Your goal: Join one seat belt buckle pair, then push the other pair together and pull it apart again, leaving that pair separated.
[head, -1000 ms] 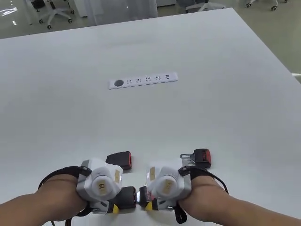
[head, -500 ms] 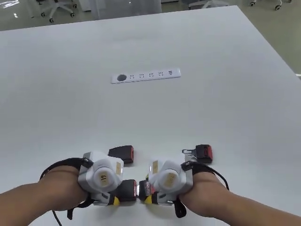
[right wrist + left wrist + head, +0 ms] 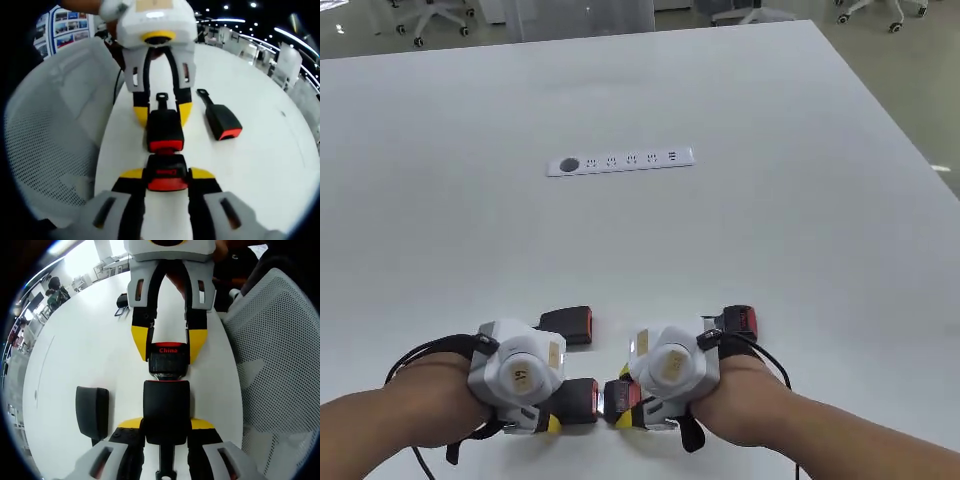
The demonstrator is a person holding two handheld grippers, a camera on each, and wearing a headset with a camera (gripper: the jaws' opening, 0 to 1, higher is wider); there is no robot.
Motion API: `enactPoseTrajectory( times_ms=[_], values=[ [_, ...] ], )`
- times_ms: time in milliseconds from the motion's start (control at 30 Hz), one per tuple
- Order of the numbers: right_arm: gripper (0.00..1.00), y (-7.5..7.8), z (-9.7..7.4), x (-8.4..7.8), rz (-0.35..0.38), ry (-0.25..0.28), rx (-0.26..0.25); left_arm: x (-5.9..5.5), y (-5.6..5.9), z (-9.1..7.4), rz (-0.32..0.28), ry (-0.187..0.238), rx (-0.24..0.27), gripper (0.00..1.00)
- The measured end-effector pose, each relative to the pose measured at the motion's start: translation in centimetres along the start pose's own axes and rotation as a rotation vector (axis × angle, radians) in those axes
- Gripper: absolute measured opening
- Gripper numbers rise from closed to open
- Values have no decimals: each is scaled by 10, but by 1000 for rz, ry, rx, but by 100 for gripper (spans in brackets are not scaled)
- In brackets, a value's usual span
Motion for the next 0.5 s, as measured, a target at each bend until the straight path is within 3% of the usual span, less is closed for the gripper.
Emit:
enactPoseTrajectory(
  times_ms=[200,400,500],
  values=[
    [32,0,0,1,-29,-4,-23,0,0,0,-5,-7,6,34],
    [33,0,1,3,-37,-24,-12,-1,-1,-1,-36,-13,15,34],
    [33,1,1,3,-43,-28,-15,-1,-1,-2,-16,-20,27,35]
  ],
)
Point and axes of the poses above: the centre of the closed fingertips' face, and the gripper's own axes: z roughly forward along the fingers, y roughly to its right, x roughly out of its top, the point moved 3 cm from there along -z, roughly backward along the fingers, and after that the axes turned 1 degree about x, right-handed, at the moved point
